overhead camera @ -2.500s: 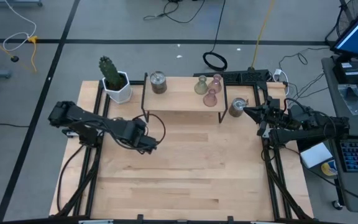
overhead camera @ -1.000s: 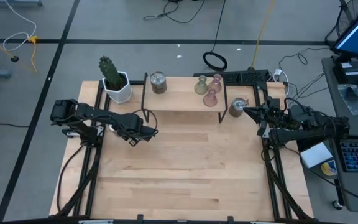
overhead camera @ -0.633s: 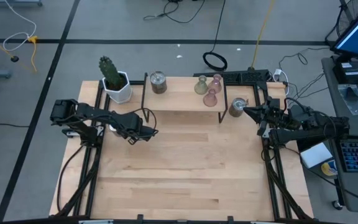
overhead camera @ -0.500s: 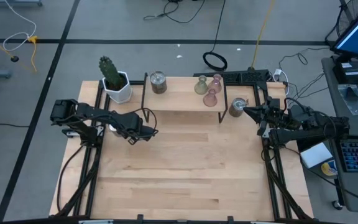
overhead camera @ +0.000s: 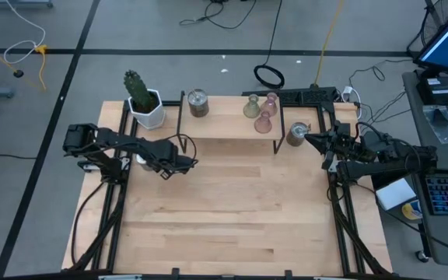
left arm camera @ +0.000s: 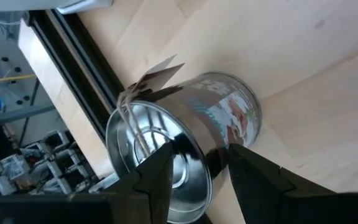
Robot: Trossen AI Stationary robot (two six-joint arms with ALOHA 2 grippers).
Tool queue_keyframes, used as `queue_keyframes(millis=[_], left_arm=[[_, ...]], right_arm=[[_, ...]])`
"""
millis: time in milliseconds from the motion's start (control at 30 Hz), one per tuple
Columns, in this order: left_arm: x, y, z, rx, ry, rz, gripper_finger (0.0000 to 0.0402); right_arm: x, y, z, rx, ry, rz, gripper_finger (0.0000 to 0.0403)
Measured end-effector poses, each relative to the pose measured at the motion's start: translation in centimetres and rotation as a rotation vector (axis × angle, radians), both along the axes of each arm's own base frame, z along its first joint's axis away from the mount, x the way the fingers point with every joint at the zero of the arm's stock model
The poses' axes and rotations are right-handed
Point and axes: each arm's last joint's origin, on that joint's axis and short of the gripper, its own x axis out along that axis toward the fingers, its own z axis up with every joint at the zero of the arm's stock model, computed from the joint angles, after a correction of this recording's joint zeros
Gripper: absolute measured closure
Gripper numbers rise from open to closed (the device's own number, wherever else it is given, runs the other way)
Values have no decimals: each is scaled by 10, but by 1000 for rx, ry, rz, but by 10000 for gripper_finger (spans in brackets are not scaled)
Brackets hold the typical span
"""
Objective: Pick & Place candle stick holders
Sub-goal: Put the left brown scented candle on the shelf
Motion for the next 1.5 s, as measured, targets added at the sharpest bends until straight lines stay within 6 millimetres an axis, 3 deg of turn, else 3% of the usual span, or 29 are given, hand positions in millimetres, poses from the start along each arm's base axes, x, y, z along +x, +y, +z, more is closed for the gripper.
queue_keyframes(millis=[267,567,1200,1500], left_arm=[[-6,0,-9,-15,16,15,251],[-4,0,-10,-19,-10,9,314],[-3,-11,-10,-11,-19,-53,393],[14,-24,-1,-57,-112,-103,399]], right_arm=[[0,0,0,0,0,-1,399],[0,0,0,0,0,-1,399],[0,0,0,21,-8,-3,399],[0,0,0,25,-10,-3,399]])
